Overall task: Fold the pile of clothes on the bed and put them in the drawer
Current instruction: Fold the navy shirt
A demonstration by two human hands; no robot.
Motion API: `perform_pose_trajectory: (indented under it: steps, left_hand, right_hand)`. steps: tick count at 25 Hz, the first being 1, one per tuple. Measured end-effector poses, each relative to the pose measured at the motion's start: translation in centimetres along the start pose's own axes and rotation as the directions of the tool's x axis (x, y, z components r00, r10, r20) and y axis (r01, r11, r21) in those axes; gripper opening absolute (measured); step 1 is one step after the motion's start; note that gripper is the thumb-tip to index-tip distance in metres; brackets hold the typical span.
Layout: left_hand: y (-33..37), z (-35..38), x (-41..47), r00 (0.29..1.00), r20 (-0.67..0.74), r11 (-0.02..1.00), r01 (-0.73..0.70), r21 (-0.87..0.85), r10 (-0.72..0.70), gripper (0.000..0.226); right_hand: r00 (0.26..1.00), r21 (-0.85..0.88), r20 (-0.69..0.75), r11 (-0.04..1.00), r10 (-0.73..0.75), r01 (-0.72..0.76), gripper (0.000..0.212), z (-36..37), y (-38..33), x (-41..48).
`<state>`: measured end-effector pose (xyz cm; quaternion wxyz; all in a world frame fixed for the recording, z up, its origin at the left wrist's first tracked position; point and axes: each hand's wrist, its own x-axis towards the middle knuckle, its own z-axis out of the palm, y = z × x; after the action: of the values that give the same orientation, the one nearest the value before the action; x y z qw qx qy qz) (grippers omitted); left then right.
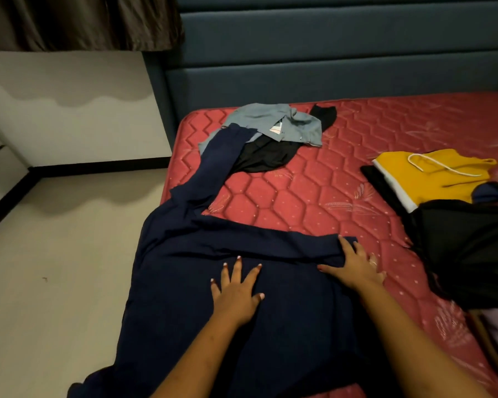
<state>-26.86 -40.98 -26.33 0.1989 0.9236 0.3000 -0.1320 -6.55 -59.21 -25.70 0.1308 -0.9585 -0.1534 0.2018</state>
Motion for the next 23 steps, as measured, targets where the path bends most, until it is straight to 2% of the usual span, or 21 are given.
perform_pose_trajectory:
  steps: [3,5,7,8,9,10,12,14,15,16,17,19,20,21,23]
  left_hand:
    - [1.7,-1.0,0.5,0.997,-0.064,0.999,-0.043,-0.030,0.041,0.063]
    - [2.1,-2.7,1.9,0.973,-0.230,0.994,-0.054,-0.093,0.032,0.050]
    - [2.7,-4.7,3.9,0.921,-0.391,0.991,-0.044,-0.129,-0.010,0.033]
    - [3.0,-5.4,5.0,0.903,-0.430,0.991,-0.039,-0.125,-0.018,0.029]
    - [3.4,-5.8,6.2,0.903,-0.429,0.992,-0.042,-0.120,-0.014,0.029]
    - [3.7,-6.1,7.3,0.920,-0.392,0.994,-0.042,-0.105,-0.003,0.033]
    - [4.2,-6.0,9.8,0.981,-0.194,1.000,-0.014,-0.024,0.009,0.048]
    - [4.1,-5.5,11.5,1.000,-0.011,0.998,0.007,0.066,-0.006,0.047]
    - [4.0,-5.5,12.3,1.000,0.005,0.997,0.009,0.074,-0.009,0.040]
    - [4.0,-5.8,12.9,0.999,-0.051,0.999,-0.003,0.033,0.005,0.032]
    - [4.2,-6.5,13.4,0.986,-0.166,0.997,-0.021,-0.076,0.008,0.025]
    - [4.7,-8.6,14.5,0.877,-0.476,0.943,-0.106,-0.317,-0.061,0.018]
    - [5.3,-9.7,14.9,0.831,-0.552,0.911,-0.177,-0.373,-0.064,0.026]
    - [6.1,-10.5,14.8,0.849,-0.528,0.900,-0.218,-0.378,-0.016,0.042]
    - [8.1,-9.4,13.3,0.939,-0.324,0.946,-0.200,-0.254,0.112,0.072]
  right_hand:
    - [0.992,0.051,-0.071,0.993,-0.102,0.106,0.077,-2.3,-0.4,1.7]
    - [0.987,0.064,-0.083,0.987,-0.139,0.145,0.079,-3.6,-2.1,3.7]
    - [0.988,0.020,0.007,0.988,-0.155,0.155,0.092,-4.5,-3.0,5.6]
    - [0.982,0.061,0.085,0.985,-0.166,0.161,0.100,-4.6,-3.0,6.6]
    - [0.967,0.135,0.172,0.977,-0.189,0.167,0.101,-4.7,-2.9,7.5]
    - [0.941,0.189,0.260,0.967,-0.216,0.170,0.093,-4.9,-2.9,8.0]
    - [0.889,0.167,0.382,0.965,-0.253,0.203,0.069,-5.7,-2.4,9.6]
    - [0.844,0.172,0.442,0.952,-0.304,0.252,0.046,-6.9,-2.5,10.5]
    - [0.837,0.230,0.439,0.941,-0.328,0.248,0.035,-7.8,-2.8,10.9]
    - [0.843,0.290,0.402,0.923,-0.358,0.254,0.029,-8.9,-3.3,11.3]
    - [0.875,0.339,0.302,0.900,-0.379,0.273,0.033,-9.9,-4.1,11.7]
    - [0.929,0.371,-0.082,0.854,-0.360,0.364,0.037,-11.0,-5.6,12.7]
    - [0.902,0.306,-0.271,0.858,-0.337,0.412,0.042,-11.0,-6.3,13.0]
    - [0.877,0.195,-0.337,0.886,-0.341,0.420,0.058,-10.5,-6.7,12.9]
    - [0.918,0.055,-0.213,0.934,-0.333,0.352,0.082,-7.6,-6.1,12.2]
